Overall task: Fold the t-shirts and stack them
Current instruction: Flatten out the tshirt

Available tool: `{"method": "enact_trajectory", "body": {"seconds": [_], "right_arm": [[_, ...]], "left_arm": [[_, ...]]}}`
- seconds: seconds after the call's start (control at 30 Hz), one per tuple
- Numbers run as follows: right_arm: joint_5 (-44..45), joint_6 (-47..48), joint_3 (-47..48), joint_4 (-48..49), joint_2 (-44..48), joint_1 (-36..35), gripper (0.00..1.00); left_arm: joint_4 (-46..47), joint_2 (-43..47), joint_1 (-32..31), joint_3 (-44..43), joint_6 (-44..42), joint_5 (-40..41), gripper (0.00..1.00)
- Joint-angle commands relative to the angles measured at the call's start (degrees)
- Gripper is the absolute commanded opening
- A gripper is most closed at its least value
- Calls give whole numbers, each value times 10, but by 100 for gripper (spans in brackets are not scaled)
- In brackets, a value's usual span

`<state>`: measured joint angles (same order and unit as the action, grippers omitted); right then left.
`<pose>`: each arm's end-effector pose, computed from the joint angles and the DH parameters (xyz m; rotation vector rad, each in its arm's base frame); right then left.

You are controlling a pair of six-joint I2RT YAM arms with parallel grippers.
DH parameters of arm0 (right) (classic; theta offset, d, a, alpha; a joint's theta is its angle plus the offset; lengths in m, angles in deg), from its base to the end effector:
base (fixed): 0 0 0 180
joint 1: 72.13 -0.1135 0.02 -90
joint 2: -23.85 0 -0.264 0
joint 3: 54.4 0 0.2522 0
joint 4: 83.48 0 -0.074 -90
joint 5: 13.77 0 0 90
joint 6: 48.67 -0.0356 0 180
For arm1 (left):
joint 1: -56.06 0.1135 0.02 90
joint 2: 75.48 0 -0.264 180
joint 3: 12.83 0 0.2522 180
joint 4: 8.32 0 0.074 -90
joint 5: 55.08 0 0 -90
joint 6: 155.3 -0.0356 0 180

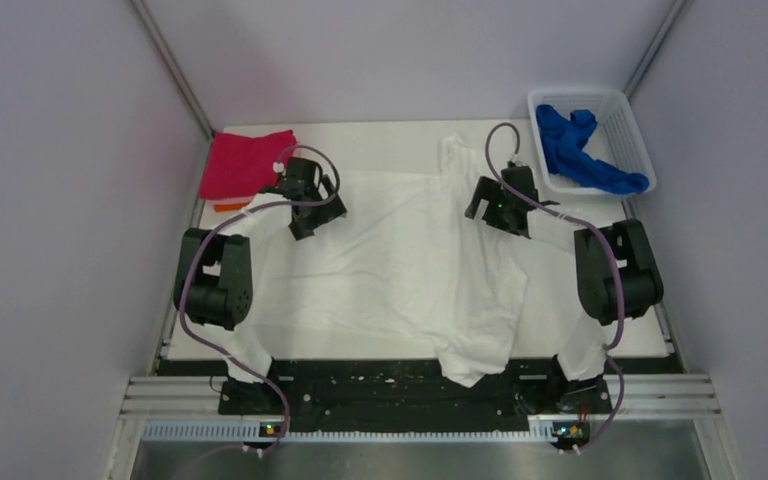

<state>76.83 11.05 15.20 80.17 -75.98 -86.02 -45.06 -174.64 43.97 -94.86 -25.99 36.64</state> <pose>0.3479 0.0857 0.1670 0.3489 2.3874 0.3495 0.3597 -0.0760 0.2113 -0.6102 2.4673 -0.3251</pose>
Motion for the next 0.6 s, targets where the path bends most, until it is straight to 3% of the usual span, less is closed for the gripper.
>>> {"method": "enact_trajectory", "body": {"seconds": [0.0, 0.23, 0.57], "right_arm": [[-18, -10, 53, 8, -62, 30, 99], [-15, -10, 113, -23, -119, 69, 99], [32, 31, 329, -108, -265, 88, 99]], "left_arm": [[14, -45, 1, -32, 13, -5, 99], [7, -110, 1, -81, 30, -14, 99], [-23, -210, 7, -189, 42, 4, 99]]}}
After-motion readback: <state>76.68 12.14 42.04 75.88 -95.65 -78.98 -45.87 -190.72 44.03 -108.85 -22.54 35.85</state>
